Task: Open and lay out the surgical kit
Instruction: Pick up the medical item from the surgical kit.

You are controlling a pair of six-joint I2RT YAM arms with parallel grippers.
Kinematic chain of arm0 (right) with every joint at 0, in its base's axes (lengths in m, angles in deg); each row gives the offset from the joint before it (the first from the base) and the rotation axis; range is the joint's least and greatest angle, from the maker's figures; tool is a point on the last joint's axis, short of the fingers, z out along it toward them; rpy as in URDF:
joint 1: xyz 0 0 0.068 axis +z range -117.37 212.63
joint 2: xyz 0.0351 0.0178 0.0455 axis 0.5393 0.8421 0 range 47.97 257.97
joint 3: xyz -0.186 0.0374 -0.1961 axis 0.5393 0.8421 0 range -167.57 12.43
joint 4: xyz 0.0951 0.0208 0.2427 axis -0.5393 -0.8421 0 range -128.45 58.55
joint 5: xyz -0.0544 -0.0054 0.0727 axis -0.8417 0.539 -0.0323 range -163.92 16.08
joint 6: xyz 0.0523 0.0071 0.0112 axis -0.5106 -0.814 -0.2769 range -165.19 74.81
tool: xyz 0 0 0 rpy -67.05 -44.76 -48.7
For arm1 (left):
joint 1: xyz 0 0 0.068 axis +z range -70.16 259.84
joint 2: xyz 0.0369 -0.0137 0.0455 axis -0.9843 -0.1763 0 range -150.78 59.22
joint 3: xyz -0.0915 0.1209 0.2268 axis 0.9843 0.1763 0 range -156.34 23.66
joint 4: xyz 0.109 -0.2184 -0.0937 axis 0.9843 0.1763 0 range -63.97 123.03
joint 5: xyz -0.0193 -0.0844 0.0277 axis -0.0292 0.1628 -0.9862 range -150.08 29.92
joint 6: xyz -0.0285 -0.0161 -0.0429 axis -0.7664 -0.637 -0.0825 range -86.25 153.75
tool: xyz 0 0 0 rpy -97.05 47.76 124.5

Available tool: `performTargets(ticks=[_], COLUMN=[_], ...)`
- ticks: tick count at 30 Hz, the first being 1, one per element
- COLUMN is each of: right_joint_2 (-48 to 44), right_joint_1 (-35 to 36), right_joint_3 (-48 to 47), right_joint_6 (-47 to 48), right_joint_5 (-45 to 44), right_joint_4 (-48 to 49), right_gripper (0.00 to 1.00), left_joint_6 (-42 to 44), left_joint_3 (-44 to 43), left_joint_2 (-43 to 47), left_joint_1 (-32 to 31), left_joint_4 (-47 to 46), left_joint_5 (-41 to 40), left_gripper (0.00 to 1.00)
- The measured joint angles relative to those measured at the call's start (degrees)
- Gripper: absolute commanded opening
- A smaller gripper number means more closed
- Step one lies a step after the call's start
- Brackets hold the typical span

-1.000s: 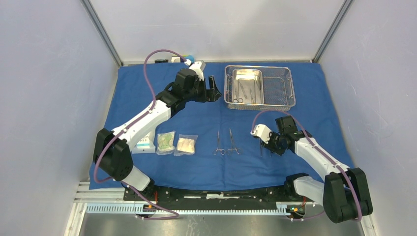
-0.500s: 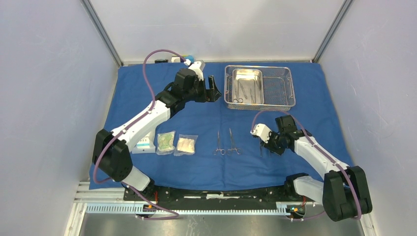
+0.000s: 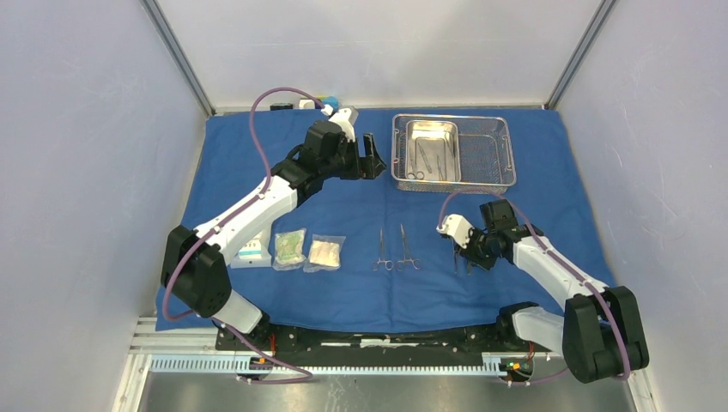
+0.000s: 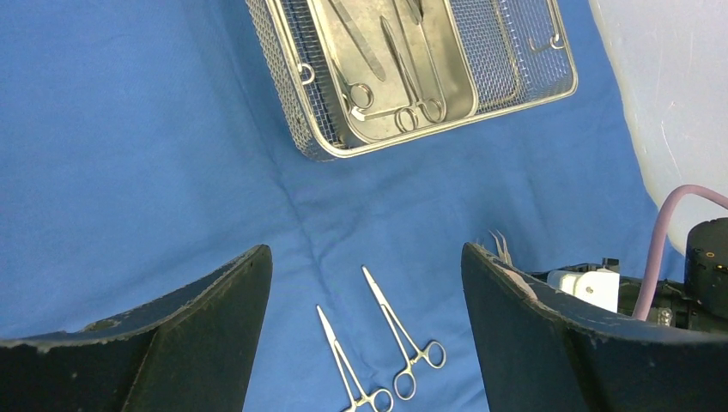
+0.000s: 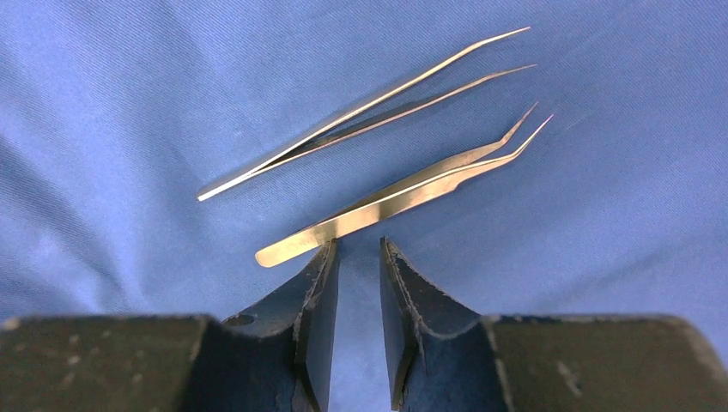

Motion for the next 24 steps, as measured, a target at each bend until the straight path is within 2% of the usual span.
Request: performTargets(ticks=[5, 13, 24], right_joint_2=[-1.2, -2.8, 4.5], right_joint_1=[0.0, 0.0, 0.0], right_joint_3=[-0.1, -4.3, -5.8], right_joint_6=[-0.5, -6.5, -18.3], right_joint_5=[-1.5, -2.3, -4.0], right_joint_4=[0.1, 4.2, 10.6], right_gripper=[0.31, 0.5, 0.49], left_joint_6=[0.0, 0.0, 0.0], left_joint_3=[0.3, 0.3, 0.3], left_joint_2=[0.2, 0.5, 0.5], left_joint_1=[0.0, 0.0, 0.0], left_joint_4=[0.0, 0.0, 0.0], left_joint_5=[0.0, 0.0, 0.3], left_gripper=[0.88, 0.88, 0.87])
